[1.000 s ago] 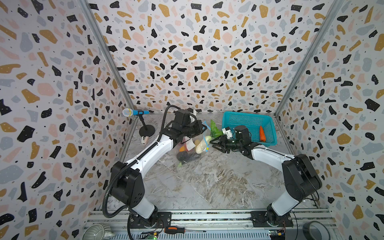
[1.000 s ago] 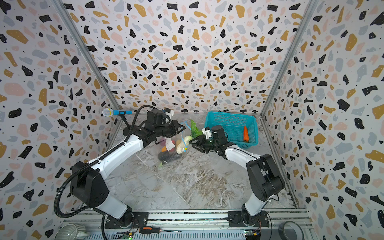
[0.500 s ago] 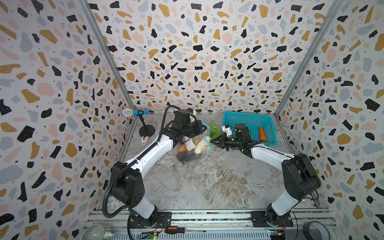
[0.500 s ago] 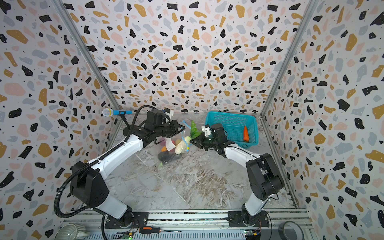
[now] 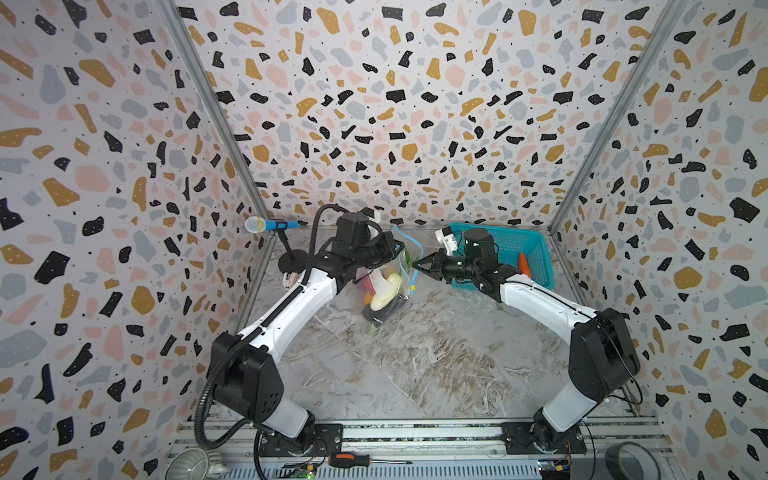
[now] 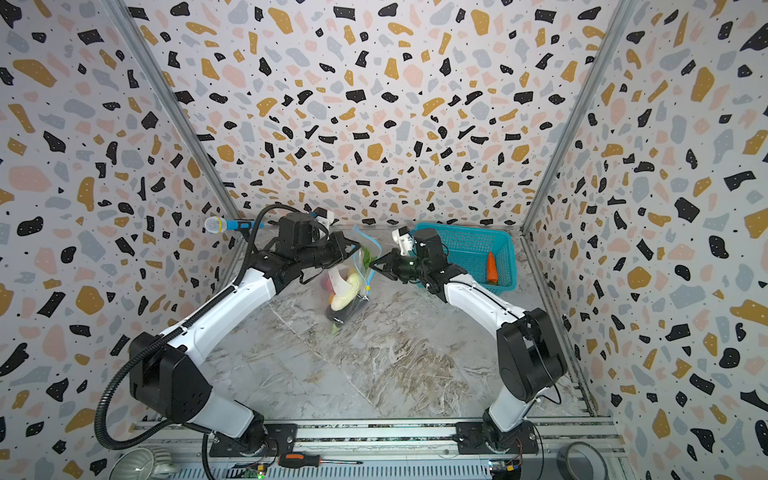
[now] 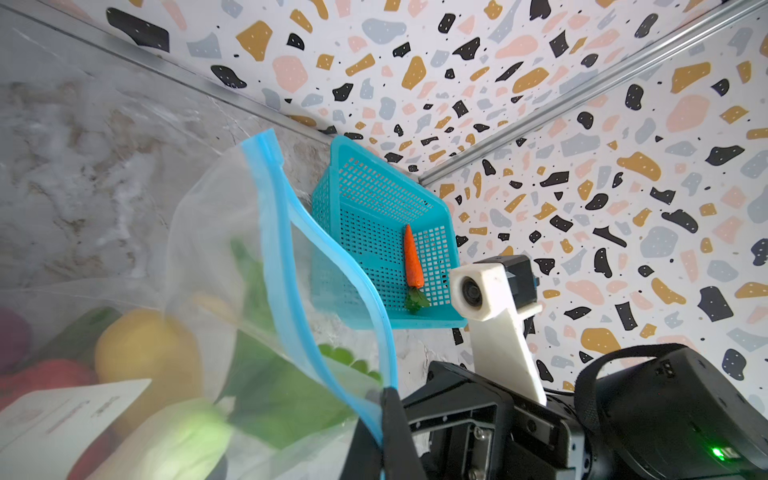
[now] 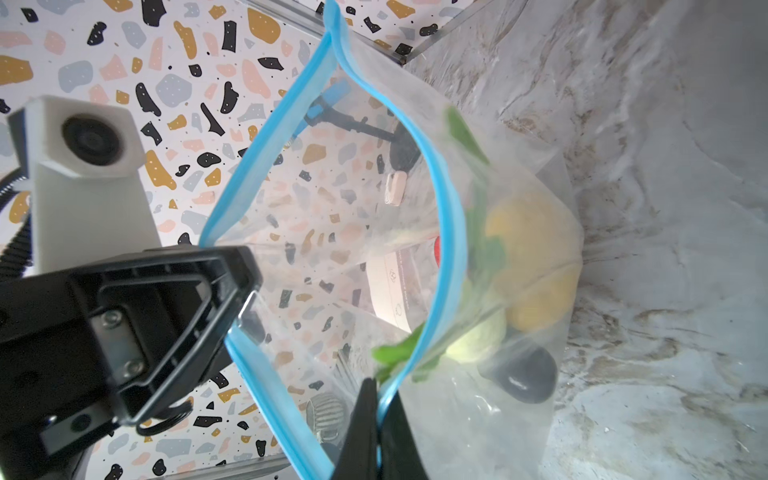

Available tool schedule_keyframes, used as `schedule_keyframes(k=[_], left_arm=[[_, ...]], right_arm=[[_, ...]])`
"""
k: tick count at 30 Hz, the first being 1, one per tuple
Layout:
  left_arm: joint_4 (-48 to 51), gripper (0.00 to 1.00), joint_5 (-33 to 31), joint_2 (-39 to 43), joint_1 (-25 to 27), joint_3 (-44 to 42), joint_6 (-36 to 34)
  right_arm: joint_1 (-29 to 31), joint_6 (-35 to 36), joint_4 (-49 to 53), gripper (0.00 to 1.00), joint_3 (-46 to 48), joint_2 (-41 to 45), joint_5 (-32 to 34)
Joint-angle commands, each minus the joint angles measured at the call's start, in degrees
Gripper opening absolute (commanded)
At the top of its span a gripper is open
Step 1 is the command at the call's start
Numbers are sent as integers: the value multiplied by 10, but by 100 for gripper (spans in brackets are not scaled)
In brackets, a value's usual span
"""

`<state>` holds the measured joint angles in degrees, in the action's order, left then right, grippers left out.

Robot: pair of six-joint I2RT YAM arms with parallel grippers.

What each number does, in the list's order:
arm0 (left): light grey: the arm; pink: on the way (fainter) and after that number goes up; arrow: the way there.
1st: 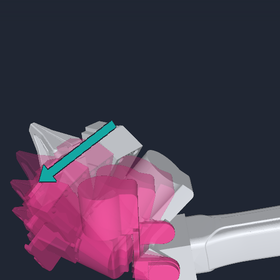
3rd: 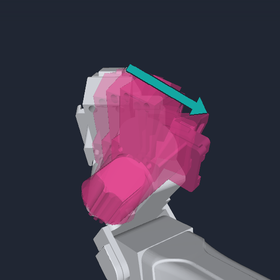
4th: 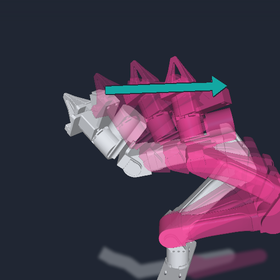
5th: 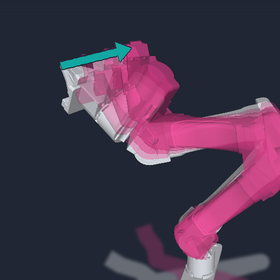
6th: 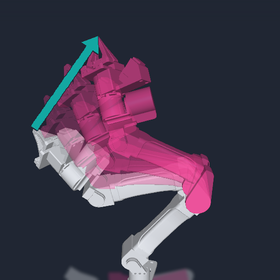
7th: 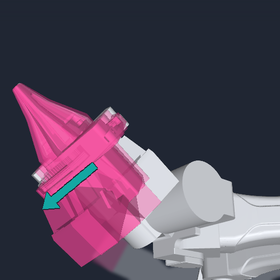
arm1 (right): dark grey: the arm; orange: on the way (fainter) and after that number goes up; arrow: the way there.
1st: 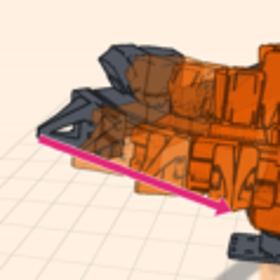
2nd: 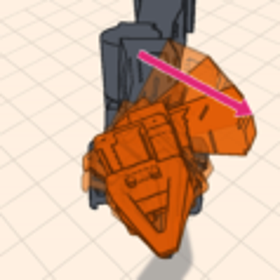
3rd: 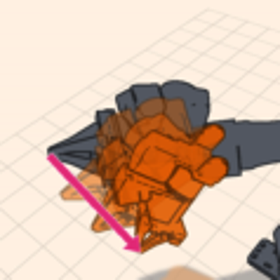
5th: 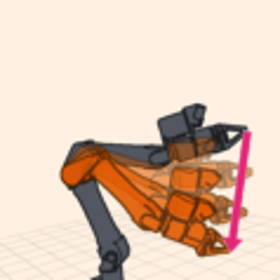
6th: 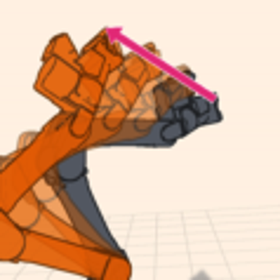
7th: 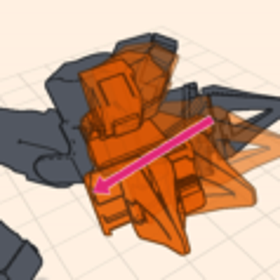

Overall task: Place the food in the zip-top bag and seal the zipper
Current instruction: 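Open the right gripper and release the cabbage inside the bag, then move the right gripper back over the teal basket toward the carrot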

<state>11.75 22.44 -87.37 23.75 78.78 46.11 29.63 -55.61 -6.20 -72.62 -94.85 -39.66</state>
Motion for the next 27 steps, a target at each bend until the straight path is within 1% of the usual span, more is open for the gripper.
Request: schedule_keyframes(k=[1, 9, 12, 15, 21, 24, 27], left_arm=[[-6, 0, -17, 27, -11, 15, -1], [-10, 0, -42, 65, -29, 7, 1], [-25, 0, -32, 66, -29, -8, 10], [-44, 0, -14, 62, -28, -24, 21], [-56, 0, 4, 49, -25, -22, 23], [-64, 0, 19, 38, -20, -20, 25], [-66, 0, 28, 31, -16, -20, 25]], right_arm=[[6, 35, 22, 0, -44, 13, 15], [20, 50, 40, 0, -76, 10, 28], [20, 56, 44, 1, -71, 15, 37], [20, 57, 44, 7, -58, 23, 44], [11, 70, 67, 25, -53, 39, 60], [0, 89, 92, 31, -56, 49, 64], [-18, 127, 121, 36, -58, 67, 60]])
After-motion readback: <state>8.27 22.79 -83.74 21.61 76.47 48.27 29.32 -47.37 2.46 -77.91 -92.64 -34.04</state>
